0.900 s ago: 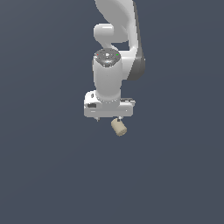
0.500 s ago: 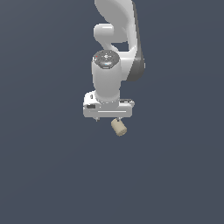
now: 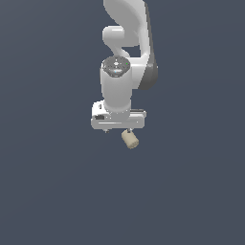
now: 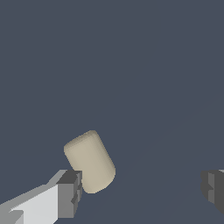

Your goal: Pick up the object and move it to a goal position.

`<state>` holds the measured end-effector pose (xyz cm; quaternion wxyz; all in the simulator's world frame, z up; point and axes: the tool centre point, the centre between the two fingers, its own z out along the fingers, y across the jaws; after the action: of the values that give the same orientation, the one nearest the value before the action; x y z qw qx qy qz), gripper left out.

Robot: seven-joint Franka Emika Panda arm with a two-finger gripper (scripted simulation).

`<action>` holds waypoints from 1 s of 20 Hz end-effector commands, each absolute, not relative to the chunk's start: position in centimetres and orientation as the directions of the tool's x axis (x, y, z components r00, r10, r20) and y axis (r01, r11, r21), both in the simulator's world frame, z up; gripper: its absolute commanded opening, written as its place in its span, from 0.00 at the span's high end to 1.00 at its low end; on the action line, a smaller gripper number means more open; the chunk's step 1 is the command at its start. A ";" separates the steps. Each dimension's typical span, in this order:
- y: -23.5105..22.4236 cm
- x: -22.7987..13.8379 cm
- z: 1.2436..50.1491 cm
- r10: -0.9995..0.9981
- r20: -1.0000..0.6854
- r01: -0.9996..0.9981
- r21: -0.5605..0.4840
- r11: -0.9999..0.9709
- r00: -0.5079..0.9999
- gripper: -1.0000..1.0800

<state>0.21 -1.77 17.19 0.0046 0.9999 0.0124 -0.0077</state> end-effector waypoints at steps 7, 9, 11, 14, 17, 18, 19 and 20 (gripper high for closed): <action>-0.2 -0.8 14.7 0.155 -0.013 0.155 0.008 -0.988 0.988 0.04; 0.4 -1.2 13.8 0.205 -0.012 0.205 0.007 -0.979 0.979 0.04; 1.1 -1.7 12.8 0.261 -0.010 0.261 0.006 -0.965 0.965 0.04; 2.0 -2.5 11.5 0.338 -0.007 0.338 0.005 -0.941 0.941 0.04; 2.8 -3.2 10.4 0.397 -0.005 0.397 0.003 -0.918 0.918 0.04; 3.0 -3.3 10.2 0.413 -0.004 0.413 0.002 -0.911 0.911 0.04; 3.2 -3.5 9.9 0.428 -0.003 0.428 0.002 -0.904 0.904 0.04; 3.4 -3.7 9.7 0.440 -0.002 0.440 0.001 -0.898 0.898 0.04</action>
<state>-3.41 3.11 10.06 0.0014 0.9770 0.2134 -0.0020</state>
